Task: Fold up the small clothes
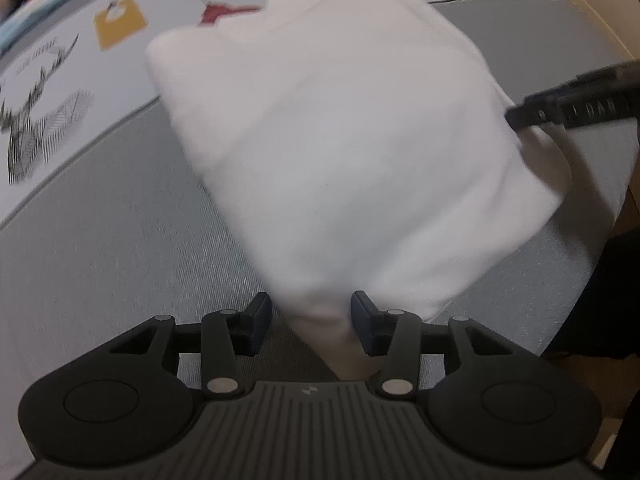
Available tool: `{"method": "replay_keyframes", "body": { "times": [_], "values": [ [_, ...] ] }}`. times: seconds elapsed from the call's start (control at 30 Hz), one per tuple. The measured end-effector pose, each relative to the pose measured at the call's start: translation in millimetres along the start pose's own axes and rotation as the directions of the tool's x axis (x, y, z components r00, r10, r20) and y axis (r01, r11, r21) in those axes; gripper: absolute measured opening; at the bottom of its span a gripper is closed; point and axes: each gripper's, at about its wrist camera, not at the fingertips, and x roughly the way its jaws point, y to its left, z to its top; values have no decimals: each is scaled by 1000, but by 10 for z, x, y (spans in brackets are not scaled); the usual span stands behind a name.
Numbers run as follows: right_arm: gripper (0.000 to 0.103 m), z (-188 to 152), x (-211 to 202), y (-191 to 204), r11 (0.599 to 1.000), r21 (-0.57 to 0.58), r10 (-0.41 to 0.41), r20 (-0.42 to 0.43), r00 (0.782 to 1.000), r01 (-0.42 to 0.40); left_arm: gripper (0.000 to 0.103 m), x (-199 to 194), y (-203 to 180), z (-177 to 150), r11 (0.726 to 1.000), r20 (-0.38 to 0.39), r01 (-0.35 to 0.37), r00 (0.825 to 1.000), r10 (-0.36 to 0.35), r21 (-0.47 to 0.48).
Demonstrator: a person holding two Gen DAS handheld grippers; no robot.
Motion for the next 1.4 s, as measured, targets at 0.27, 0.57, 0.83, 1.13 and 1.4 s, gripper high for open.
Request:
{"method": "replay_keyframes", "body": {
  "times": [0.27, 0.57, 0.83, 1.13, 1.4],
  "values": [
    [42, 254, -133, -98, 988, 131, 58, 179, 982, -82, 53, -273, 251, 130, 993, 121, 33, 992, -18, -118],
    [45, 420, 188, -5, 978, 199, 31, 126, 992, -56, 67, -380, 509, 239, 966, 205, 64, 979, -12, -249],
    [45, 434, 301, -20, 972, 229, 29, 132, 991, -59, 69, 18, 1065, 247, 774, 252, 267, 957, -143, -574],
    [18, 460, 317, 21, 969, 223, 75, 161, 984, -110, 42, 166, 998, 387, 768, 279, 306, 945, -172, -562],
    [14, 639, 191, 310, 964, 196, 104, 335, 937, -177, 30, -381, 1059, 498, 865, 404, 204, 915, -2, -457]
  ]
}}
